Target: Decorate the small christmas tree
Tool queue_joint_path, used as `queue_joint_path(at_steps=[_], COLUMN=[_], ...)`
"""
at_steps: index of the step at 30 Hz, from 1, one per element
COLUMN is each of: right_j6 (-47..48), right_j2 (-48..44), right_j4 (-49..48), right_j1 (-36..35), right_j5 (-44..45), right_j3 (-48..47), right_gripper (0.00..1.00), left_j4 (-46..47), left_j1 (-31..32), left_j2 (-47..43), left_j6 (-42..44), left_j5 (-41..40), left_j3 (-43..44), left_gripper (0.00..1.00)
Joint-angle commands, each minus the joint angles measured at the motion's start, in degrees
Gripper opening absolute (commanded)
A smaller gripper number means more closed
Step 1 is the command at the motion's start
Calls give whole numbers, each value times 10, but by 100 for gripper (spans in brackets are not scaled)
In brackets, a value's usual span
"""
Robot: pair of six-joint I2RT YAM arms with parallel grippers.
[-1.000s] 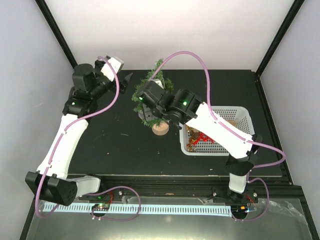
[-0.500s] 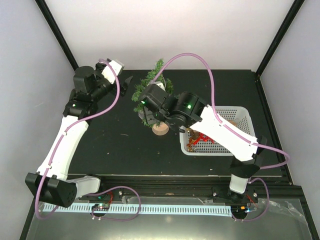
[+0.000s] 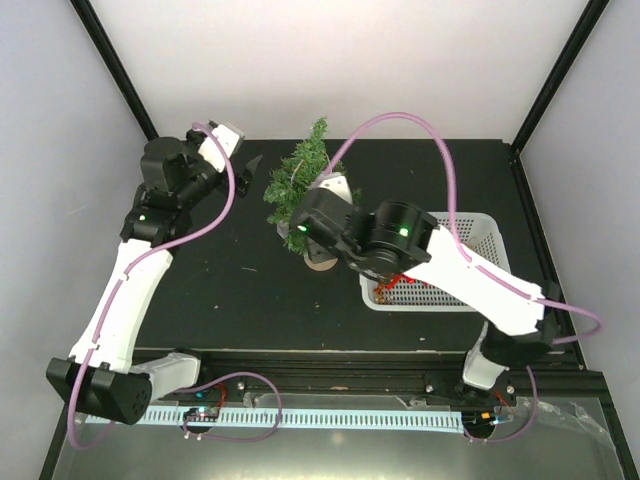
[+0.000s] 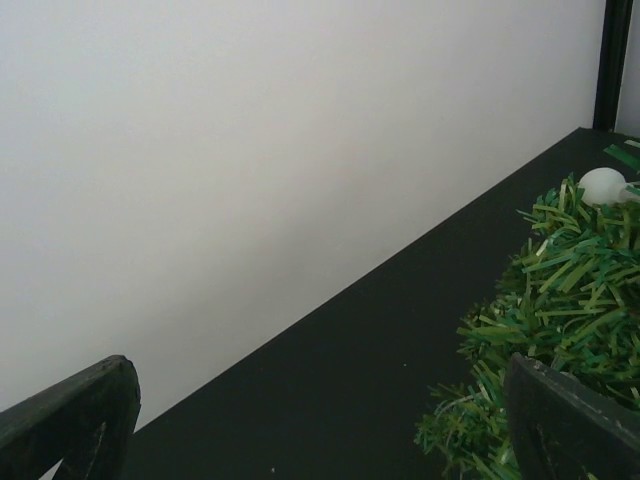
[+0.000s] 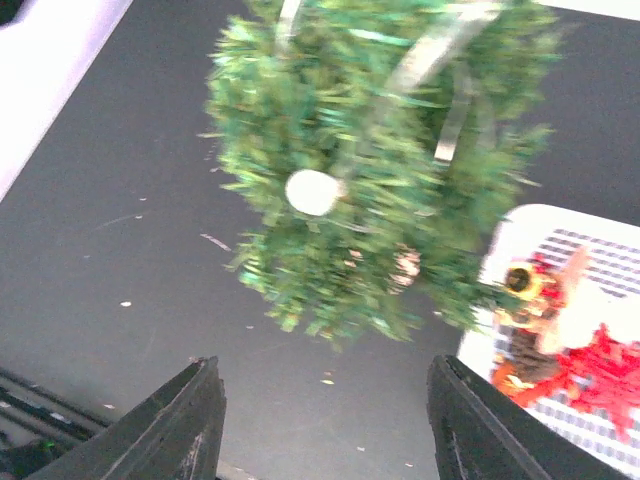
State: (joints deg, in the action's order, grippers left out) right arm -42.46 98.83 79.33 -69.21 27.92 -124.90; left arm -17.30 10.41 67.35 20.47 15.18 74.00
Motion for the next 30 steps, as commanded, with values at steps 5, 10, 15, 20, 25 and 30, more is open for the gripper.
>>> queue_joint_path(at_steps=[5,10,15,20,25,30], right_j6=[-9,23,45,95,125,135], right_j2=[-221,-316,-320,-313,-266,-205], right_j4=[-115,-222,-232,-310,-384,-401], right_j1=[43,146,200,216,215,215], right_j5=[86,-31,-71,-149,-206,-251], right_j3=[214,352,385,382,324,252], right_gripper=[57,52,43,35,20,10], left_j4=[-135,-228,-348,-388,-279,-260], left_j1=[-42,-109,-206,-221,-221,-221], left_j2=[-45,-62,-52,-67,-132,-151], left_j6=[-43,-66,-51,-7,-70,-74], left_j5=[51,199,431,438,424,411], left_j3=[64,80,95,61,-56,-95], left_gripper=[99,99,99,99,99,99])
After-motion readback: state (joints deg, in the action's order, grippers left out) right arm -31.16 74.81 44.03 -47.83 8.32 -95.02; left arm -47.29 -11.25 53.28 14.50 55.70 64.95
